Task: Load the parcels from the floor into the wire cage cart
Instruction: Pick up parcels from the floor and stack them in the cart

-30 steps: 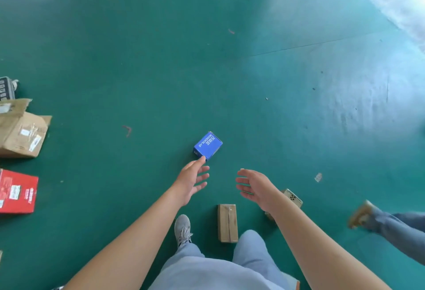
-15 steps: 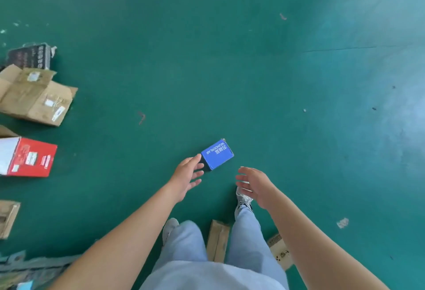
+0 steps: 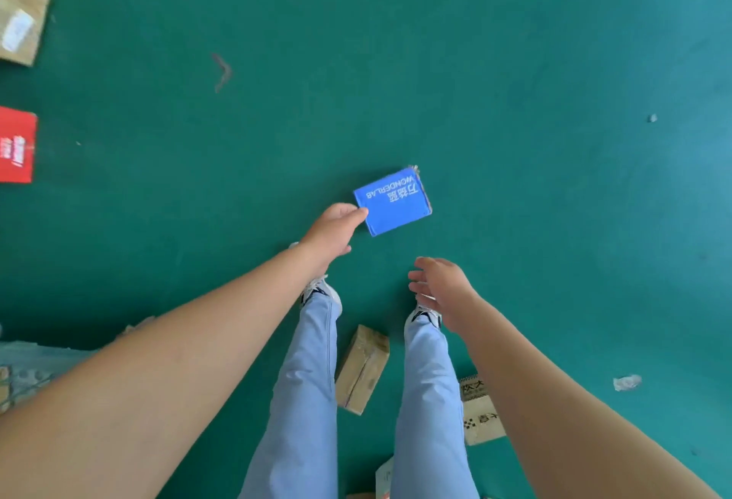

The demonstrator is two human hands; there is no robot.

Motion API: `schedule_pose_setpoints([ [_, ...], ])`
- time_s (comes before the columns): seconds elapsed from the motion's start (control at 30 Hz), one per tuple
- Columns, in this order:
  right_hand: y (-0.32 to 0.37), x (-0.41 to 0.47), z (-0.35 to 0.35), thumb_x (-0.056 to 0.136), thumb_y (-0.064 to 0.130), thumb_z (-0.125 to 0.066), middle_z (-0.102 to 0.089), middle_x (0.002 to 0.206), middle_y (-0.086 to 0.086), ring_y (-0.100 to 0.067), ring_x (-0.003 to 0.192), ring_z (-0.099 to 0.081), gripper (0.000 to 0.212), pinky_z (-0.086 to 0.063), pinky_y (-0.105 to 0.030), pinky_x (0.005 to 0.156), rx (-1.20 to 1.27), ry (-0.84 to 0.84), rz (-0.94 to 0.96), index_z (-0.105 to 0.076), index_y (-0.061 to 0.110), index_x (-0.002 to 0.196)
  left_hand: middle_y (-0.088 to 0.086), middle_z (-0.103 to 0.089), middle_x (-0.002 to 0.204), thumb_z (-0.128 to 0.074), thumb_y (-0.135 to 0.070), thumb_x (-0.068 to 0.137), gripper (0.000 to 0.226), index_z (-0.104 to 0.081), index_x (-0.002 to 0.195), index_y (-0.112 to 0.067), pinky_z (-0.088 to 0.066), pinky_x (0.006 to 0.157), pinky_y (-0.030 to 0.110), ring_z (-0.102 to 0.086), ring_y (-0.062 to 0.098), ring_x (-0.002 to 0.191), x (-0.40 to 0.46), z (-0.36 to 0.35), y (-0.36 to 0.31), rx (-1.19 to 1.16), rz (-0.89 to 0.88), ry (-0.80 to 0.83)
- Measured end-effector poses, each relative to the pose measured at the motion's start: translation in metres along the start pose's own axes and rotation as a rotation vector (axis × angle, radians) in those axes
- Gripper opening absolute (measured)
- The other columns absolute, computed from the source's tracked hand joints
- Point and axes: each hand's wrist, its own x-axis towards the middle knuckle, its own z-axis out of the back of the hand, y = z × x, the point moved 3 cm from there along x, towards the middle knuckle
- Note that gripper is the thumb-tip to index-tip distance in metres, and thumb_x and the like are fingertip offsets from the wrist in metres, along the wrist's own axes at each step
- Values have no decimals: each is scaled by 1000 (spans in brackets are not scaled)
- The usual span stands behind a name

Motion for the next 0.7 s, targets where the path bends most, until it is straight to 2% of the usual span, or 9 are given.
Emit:
schedule_pose_setpoints([
  [0.03,1,22,-11,102,26,-56,-71,101,-14,-20,76,-61,32,-56,-30,74,6,30,-24,-61,8,128,-8,-59,123,-58,-44,101,24,-56,119,-28,-52,105,45,-57,17,118,29,-1,6,47,2,-5],
  [0.1,0,70,-30,104,22,-53,-65,110,-31,-20,72,-53,35,-56,-38,92,47,66,-68,-57,4,133,-4,-56,135,-58,-45,100,34,-55,129,-28,-50,106,42,-57,18,118,87,-8,22,153,-11,-11],
  [0.17,-2,127,-47,104,23,-55,-67,119,-27,-23,81,-58,33,-53,-41,101,82,47,-89,-58,6,131,0,-45,150,-57,-45,99,50,-48,145,-26,-45,100,32,-55,21,123,148,-16,39,296,-41,-16],
  [0.23,-10,182,-65,103,24,-58,-69,110,-15,-24,90,-63,30,-56,-38,94,100,23,-118,-59,8,128,1,-32,159,-56,-42,100,60,-38,155,-26,-41,90,29,-54,22,118,205,-24,55,425,-71,-21],
  [0.27,-14,206,-73,103,26,-58,-67,106,-10,-24,93,-64,31,-57,-37,91,110,20,-138,-58,9,129,1,-27,162,-55,-40,100,64,-32,158,-26,-42,92,30,-53,23,121,229,-29,61,480,-95,-25],
  [0.33,-20,253,-88,104,29,-57,-63,109,-6,-25,103,-65,35,-55,-38,91,144,19,-163,-55,12,134,-1,-19,166,-54,-37,101,71,-22,162,-24,-41,105,33,-43,25,139,275,-38,73,559,-144,-30],
  [0.47,-26,319,-112,104,33,-57,-53,140,-8,-31,124,-57,44,-52,-43,101,245,24,-179,-47,20,145,0,-9,170,-51,-37,101,78,-9,165,-20,-28,120,38,-22,32,153,339,-51,89,669,-130,-15],
  [0.6,-27,344,-128,103,38,-58,-48,150,-5,-31,131,-53,48,-49,-44,102,313,48,-152,-45,25,148,6,-20,166,-51,-36,101,71,-20,162,-15,-30,116,38,-27,35,148,358,-55,100,684,-86,-25],
  [0.7,-30,329,-130,100,48,-59,-47,147,2,-27,125,-55,48,-49,-41,97,319,9,-125,-46,27,141,9,-42,148,-58,-45,97,59,-39,143,-15,-36,111,39,-38,32,138,338,-45,107,619,-130,-65],
])
